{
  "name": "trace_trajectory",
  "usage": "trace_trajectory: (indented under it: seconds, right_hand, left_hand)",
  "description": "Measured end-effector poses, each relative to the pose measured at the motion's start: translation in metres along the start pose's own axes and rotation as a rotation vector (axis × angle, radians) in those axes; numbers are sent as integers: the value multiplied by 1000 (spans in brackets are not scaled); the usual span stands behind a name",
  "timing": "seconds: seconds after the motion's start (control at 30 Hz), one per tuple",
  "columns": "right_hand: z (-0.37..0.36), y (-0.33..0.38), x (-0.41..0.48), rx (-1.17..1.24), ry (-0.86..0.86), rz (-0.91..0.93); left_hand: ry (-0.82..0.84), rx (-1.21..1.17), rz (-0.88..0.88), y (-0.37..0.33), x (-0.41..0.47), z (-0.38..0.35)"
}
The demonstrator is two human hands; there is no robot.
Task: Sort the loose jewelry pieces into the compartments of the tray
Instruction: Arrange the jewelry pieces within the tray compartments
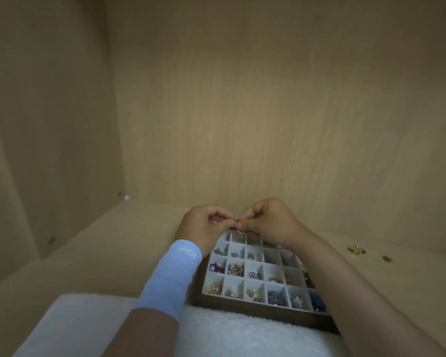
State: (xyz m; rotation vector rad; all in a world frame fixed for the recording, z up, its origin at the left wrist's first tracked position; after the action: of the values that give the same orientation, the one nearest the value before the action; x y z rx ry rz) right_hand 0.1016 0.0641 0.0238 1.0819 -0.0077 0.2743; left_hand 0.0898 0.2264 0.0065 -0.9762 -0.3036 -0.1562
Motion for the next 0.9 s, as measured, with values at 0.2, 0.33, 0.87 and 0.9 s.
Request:
trace_trajectory:
  seconds: [0.2, 0.33, 0.87, 0.9]
  right_hand:
    - [-8, -13, 3, -158, -6, 8]
    - [-11, -15, 4, -193, -3, 7]
    - [-22, -11, -8, -520, 124, 25]
    - [-23, -10, -8, -549, 127, 33]
  left_hand:
    - [28, 185, 5, 5, 2, -10]
    - [-3, 266, -20, 0, 3, -7]
    - [75, 576, -179, -11, -1, -19]
    - [78, 585, -187, -12, -3, -20]
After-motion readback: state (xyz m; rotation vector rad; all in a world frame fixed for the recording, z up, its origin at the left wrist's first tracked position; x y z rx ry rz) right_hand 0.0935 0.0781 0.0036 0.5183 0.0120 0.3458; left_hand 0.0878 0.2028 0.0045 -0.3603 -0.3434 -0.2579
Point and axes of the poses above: each hand's wrist, its own x-axis towards the middle knuckle, its own z-axis out of the back of the hand, y = z × x, the point moved 9 cm from there along x, towards the middle knuckle, and after that the axes turned 10 degrees about x, right-handed, at the moved point
